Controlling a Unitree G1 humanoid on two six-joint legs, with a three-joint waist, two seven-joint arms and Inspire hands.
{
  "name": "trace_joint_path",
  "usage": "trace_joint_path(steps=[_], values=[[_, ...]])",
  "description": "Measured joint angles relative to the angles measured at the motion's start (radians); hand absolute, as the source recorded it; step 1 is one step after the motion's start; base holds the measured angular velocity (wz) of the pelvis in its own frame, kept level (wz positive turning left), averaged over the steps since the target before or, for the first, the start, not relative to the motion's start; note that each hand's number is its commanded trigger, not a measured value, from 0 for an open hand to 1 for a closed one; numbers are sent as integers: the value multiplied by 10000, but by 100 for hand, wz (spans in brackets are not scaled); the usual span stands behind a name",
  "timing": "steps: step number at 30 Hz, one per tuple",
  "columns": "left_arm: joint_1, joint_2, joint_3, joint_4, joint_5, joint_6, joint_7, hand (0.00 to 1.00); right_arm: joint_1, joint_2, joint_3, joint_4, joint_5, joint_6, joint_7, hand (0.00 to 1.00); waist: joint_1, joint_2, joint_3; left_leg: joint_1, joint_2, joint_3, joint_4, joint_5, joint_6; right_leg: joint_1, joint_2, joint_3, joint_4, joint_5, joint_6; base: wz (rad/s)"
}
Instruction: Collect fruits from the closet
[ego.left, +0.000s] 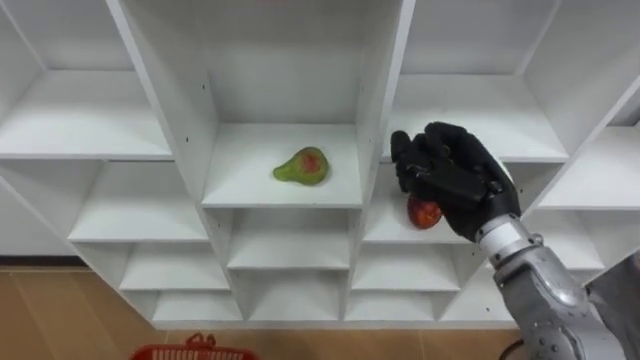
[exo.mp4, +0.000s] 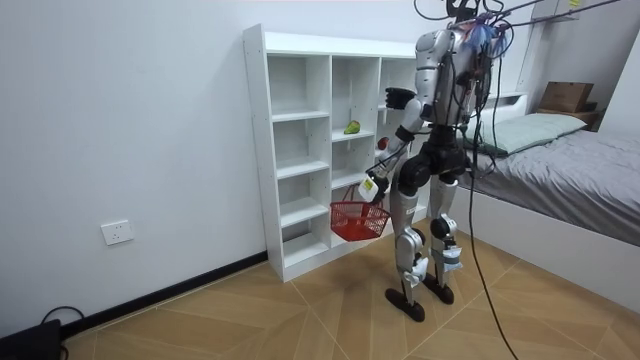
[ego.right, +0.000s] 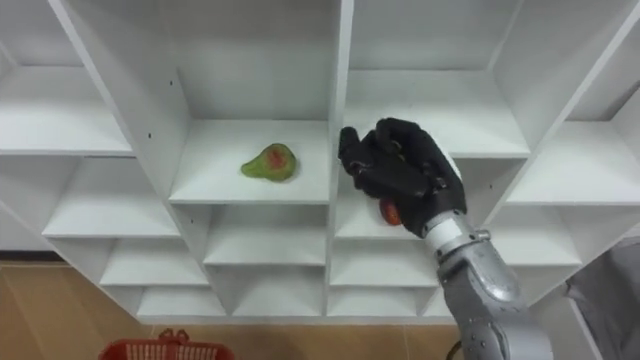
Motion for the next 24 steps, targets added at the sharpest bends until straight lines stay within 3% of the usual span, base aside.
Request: trace_joint_path(steps=[1,6,8,14,20,24], values=[[-29,30,-220,-173,-23,3,5,100,5,-2,182,31,12,0,71,100,-16,12,42,-64,-5,-20,46,-1,1,-28,-11,-72,24,1,2,6],[-544,23,-1166,-730,-405,76,159,100,-42,188,903,1100,23,95,137,100,-31,38,78,-398,4,-26,202,4,17,-359,-38,-64,87,25,-1,2],[-783,-52,-1288,-727,-431,76,174,100,-43,383,1063,1478,7,191,138,100,-33,44,81,-459,8,-26,196,5,17,-427,-38,-63,104,26,-2,0],[-1394,-187,-1562,-790,-932,69,163,100,-276,491,1213,2374,-51,179,115,100,-78,52,204,-797,1,-20,296,9,23,-791,-46,11,251,26,-3,0],[-1540,-174,-2009,-1439,-1007,1,-115,100,-348,743,1403,2993,-537,82,110,100,-324,47,208,-1133,1,-18,403,16,30,-1086,-54,-17,238,29,-6,1],[-1616,-164,-2076,-1948,-1005,-231,-483,100,-357,751,1414,3395,-1307,66,26,100,-290,88,226,-1433,26,-7,511,16,30,-1346,-54,-42,252,62,-24,1]])
